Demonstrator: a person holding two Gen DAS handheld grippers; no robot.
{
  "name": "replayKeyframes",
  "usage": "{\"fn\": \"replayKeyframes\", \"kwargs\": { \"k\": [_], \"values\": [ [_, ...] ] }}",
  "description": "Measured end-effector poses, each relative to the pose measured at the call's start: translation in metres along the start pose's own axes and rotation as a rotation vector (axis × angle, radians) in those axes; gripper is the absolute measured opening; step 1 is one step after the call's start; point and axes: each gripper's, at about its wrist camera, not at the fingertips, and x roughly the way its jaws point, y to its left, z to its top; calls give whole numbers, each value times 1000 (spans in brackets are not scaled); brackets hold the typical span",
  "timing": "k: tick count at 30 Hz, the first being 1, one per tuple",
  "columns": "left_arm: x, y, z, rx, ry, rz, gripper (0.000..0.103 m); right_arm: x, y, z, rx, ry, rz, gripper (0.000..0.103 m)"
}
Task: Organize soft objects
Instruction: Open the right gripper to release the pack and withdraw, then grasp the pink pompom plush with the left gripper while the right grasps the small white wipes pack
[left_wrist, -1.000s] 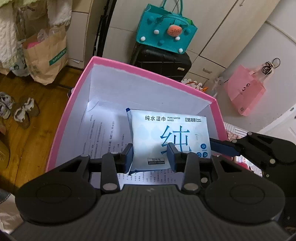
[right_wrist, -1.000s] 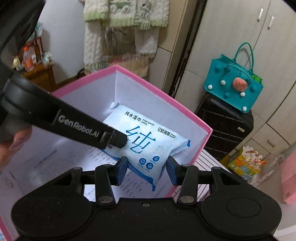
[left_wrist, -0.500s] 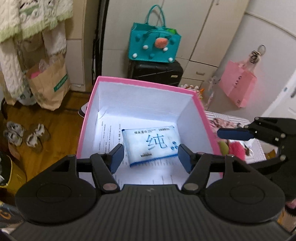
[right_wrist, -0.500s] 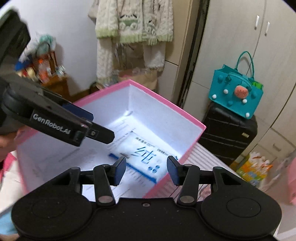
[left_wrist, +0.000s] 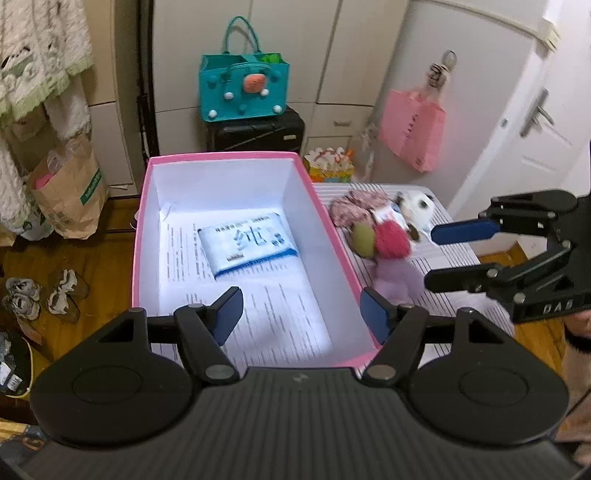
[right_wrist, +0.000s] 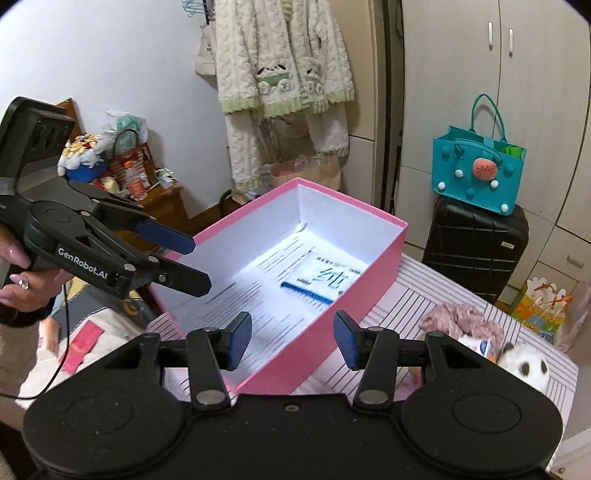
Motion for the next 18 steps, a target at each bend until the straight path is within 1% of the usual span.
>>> {"fn": "replayKeyframes", "kwargs": {
  "k": [4,10,15,18],
  "values": [
    [-19,-16,-12,37,15,-10,72,-26,7,-14,-4,-9,12,56],
    [-35,-40,-33,101,17,14,74,-57,10,-41,7,-10,13,58],
    [-35,-61,-47,145,42,-26,74,-76,7,-67,14,-12,-9,60],
    [-28,-73,-54,162,62,-34,74,-83,3,-83,34,-10,-14,60]
  ]
}}
